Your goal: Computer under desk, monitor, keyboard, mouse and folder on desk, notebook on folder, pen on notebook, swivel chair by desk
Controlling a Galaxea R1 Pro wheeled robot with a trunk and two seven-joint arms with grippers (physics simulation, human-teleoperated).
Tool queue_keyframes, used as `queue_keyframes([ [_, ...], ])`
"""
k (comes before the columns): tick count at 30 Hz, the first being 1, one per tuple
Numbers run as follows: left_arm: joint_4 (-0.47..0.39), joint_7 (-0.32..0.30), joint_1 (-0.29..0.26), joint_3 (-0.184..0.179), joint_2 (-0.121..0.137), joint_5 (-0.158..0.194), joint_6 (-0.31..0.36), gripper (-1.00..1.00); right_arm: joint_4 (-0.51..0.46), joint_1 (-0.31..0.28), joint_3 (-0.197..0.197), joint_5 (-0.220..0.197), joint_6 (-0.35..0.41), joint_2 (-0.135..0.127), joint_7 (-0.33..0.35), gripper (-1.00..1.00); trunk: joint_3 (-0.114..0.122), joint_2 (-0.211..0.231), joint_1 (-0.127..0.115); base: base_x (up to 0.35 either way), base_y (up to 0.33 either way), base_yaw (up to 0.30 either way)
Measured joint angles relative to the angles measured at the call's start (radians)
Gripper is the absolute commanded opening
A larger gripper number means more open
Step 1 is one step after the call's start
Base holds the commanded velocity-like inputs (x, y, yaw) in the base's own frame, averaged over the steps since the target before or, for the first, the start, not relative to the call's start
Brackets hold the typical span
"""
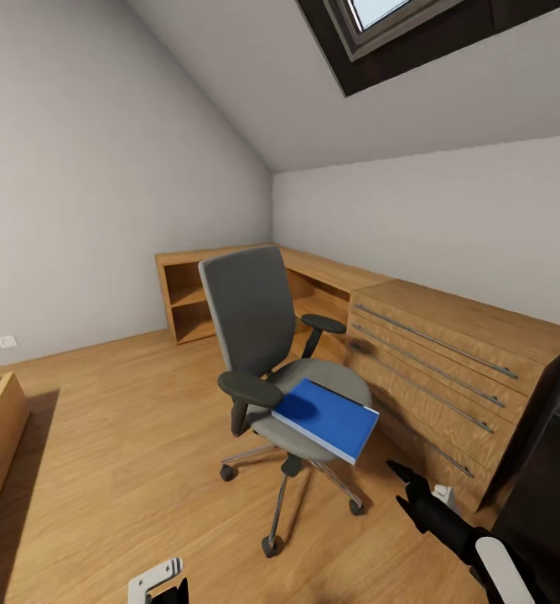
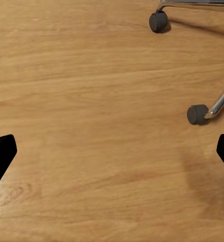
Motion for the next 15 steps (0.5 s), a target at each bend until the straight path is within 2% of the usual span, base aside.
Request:
queue_keyframes([
  [7, 0.002, 0.0, 0.0, -0.001, 0.0, 0.0, -0.003, 1.0, -0.004, 0.0, 0.001, 0.0, 0.011, 0.0, 0.004, 1.0, 0.0, 0.0, 0.0, 0.018, 0.0, 0.0],
  [15, 0.016, -0.001, 0.0, -0.002, 0.0, -0.002, -0.006, 1.0, -0.007, 0.0, 0.001, 0.0, 0.013, 0.0, 0.007, 1.0, 0.0, 0.0, 0.0, 0.125, 0.0, 0.0],
])
